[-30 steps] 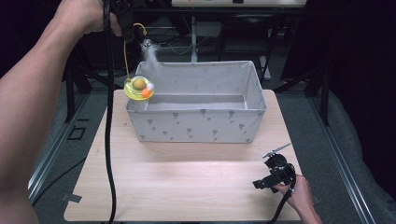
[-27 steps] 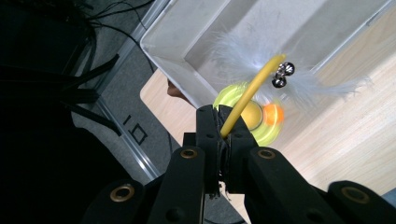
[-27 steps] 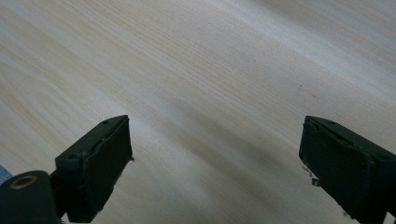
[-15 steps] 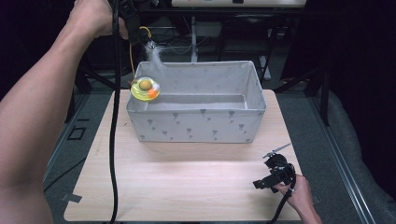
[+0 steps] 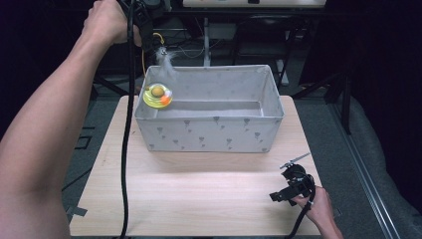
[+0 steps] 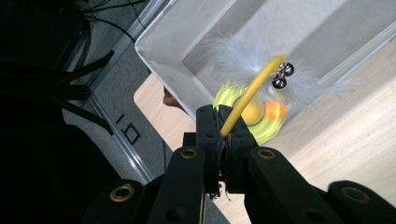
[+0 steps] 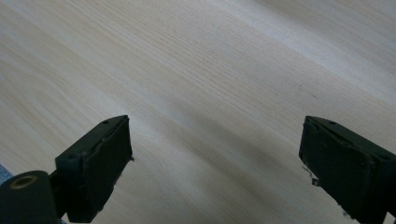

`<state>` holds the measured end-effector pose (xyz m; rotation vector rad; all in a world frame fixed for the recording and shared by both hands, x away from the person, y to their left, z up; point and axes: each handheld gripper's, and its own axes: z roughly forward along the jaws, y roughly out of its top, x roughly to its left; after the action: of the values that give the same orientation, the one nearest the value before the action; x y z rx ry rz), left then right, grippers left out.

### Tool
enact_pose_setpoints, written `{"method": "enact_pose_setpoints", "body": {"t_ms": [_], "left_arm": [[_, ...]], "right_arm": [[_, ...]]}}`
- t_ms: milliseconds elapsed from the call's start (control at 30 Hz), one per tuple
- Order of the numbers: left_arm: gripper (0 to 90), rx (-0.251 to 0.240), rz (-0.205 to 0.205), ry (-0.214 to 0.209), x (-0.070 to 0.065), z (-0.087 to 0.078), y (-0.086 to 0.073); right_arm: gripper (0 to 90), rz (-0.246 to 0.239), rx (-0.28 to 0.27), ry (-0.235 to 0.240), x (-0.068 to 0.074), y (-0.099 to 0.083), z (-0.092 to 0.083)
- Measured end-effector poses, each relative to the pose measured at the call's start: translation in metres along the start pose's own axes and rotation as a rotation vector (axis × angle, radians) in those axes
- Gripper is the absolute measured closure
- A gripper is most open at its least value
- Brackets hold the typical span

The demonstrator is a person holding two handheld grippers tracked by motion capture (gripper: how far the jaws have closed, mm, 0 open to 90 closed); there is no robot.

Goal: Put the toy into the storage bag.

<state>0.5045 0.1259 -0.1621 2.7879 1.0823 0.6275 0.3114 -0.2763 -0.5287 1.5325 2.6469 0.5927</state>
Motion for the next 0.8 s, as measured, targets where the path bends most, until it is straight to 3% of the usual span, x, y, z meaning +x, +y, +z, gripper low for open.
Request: {"method": "enact_pose_setpoints", "body": {"t_ms": [400, 800], "left_arm": [[87.5, 0.007, 0.004, -0.016, -0.005, 0.018, 0.004], [87.5, 0.012, 0.008, -0.058, -0.010, 0.039, 0.005]], "right_arm": [[9.0, 0.001, 0.005, 0.002, 0.000, 0.000, -0.001], [9.0, -0.002, 0.011, -0.003, -0.001, 0.000, -0.001]]}}
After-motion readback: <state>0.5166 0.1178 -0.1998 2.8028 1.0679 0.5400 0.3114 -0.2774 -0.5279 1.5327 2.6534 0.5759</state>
